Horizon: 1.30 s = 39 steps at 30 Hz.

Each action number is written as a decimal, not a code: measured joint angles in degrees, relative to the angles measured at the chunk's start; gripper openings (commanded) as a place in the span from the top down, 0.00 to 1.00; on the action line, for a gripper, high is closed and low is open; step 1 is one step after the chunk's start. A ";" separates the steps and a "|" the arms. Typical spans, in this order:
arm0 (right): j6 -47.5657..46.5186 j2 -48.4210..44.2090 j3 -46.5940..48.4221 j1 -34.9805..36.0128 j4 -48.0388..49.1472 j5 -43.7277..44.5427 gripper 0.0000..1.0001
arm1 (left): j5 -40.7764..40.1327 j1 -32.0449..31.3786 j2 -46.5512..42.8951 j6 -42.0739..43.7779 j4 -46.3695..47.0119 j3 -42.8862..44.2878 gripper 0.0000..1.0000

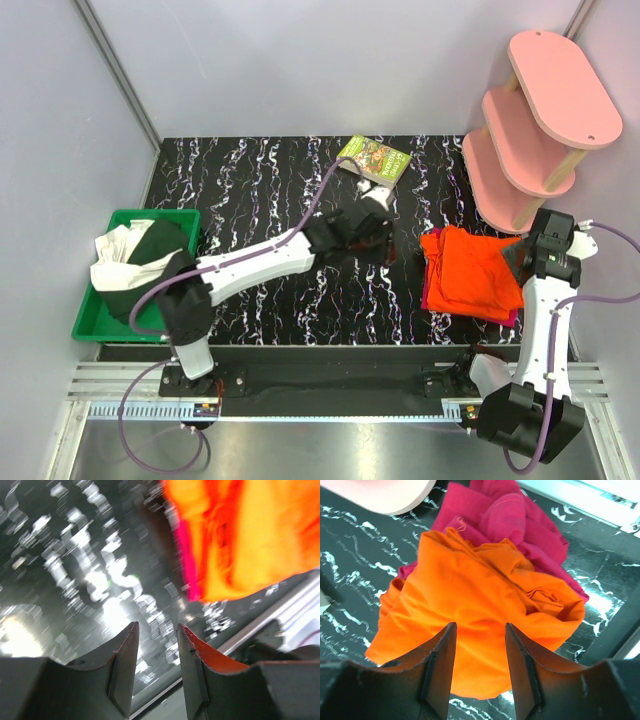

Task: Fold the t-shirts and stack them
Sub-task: Put the neatly folded tshirt into the corner of the board with the right arm

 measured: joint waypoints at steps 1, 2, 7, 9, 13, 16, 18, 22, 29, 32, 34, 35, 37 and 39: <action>0.02 0.02 0.17 0.04 -0.11 -0.37 0.50 | 0.66 -0.31 1.73 0.22 0.46 2.43 0.59; 0.09 0.02 0.44 0.02 -0.22 -0.76 0.50 | 1.49 -0.70 3.50 0.35 0.98 4.83 0.59; 0.98 0.04 2.99 0.07 -0.74 -1.03 0.49 | 6.69 -3.21 11.54 0.57 3.82 13.68 0.60; 1.22 0.07 4.17 0.07 -0.81 -0.66 0.49 | 9.18 -3.87 13.57 0.50 4.85 14.67 0.60; 1.42 0.04 4.94 0.07 -1.05 0.42 0.49 | 13.94 -4.55 17.29 0.66 5.31 15.67 0.64; 1.38 0.04 4.94 0.07 -1.81 0.87 0.49 | 16.17 -4.74 20.44 1.99 3.67 17.79 0.67; 1.03 0.02 4.92 0.07 -2.45 0.90 0.50 | 16.52 -4.85 20.98 3.19 1.99 17.81 0.67; -0.07 -0.11 4.85 0.07 -2.99 0.46 0.53 | 16.44 -4.98 20.33 5.27 1.49 15.32 0.67; -2.01 -0.74 0.79 1.97 2.01 -13.64 0.58 | 13.90 -5.05 13.55 6.86 2.54 5.51 0.68; -3.02 1.18 1.38 9.03 3.34 -15.98 0.55 | 7.45 -5.05 4.17 7.08 2.62 -3.91 0.63; -4.13 3.58 3.48 16.06 3.43 -15.45 0.52 | 1.07 -5.14 -4.28 7.06 1.01 -10.16 0.61; -4.63 4.74 4.66 19.61 3.52 -14.03 0.51 | -1.99 -5.14 -8.37 7.04 0.11 -12.55 0.59; -5.29 6.34 6.62 25.16 3.72 -11.56 0.50 | -7.93 -5.14 -15.26 6.84 -2.21 -15.21 0.55; -6.16 7.89 8.61 30.80 3.72 -7.39 0.47 | -14.23 -5.09 -21.44 6.47 -4.83 -16.96 0.52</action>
